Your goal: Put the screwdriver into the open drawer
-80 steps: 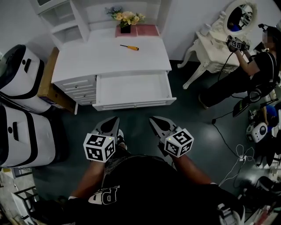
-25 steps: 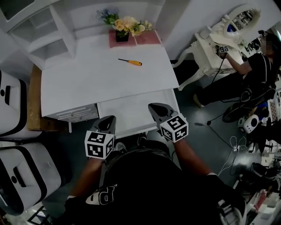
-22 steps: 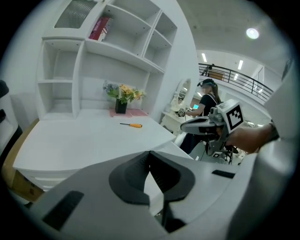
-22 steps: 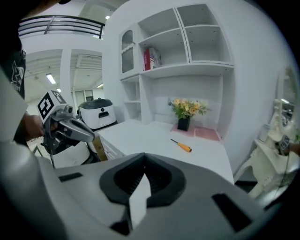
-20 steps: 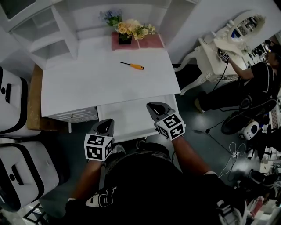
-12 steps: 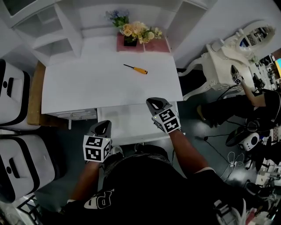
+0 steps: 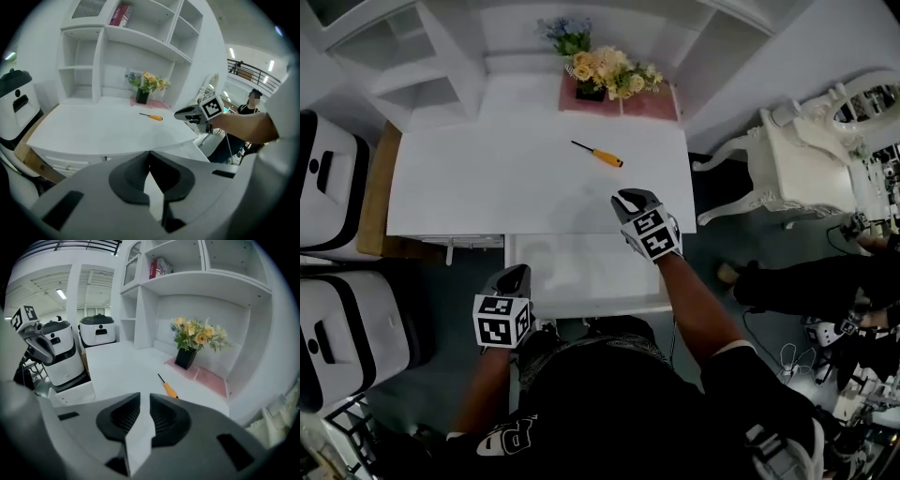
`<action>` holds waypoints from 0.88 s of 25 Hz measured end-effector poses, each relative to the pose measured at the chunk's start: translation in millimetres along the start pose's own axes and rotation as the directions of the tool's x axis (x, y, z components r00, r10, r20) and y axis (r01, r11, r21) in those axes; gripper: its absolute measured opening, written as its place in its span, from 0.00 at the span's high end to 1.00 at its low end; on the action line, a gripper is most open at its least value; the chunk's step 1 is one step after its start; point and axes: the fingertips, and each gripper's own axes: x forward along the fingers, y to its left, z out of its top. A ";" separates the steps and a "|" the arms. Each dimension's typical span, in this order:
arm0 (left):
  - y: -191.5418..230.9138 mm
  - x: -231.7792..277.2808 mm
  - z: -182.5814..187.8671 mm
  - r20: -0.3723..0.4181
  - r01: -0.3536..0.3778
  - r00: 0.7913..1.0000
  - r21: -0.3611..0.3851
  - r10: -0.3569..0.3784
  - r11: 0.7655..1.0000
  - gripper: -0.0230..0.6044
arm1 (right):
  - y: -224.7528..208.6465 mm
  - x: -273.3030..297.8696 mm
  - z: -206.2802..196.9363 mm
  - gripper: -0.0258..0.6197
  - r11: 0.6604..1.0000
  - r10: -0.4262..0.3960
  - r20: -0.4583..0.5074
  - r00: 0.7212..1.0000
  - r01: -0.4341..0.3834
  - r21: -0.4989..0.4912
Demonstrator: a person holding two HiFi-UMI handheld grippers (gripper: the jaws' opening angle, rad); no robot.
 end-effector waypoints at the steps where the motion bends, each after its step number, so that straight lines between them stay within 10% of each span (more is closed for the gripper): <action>1: 0.1 1.3 0.2 -0.002 -0.008 1.000 -0.006 0.008 1.000 0.95 | -5.9 6.8 0.8 0.85 1.000 0.003 -0.003 1.000 -0.003 -0.007; 22: 0.5 8.2 -14.5 -0.040 -0.103 0.994 -0.102 0.099 0.990 0.95 | -72.6 141.0 13.1 0.80 0.955 0.015 -0.172 0.985 -0.064 -0.288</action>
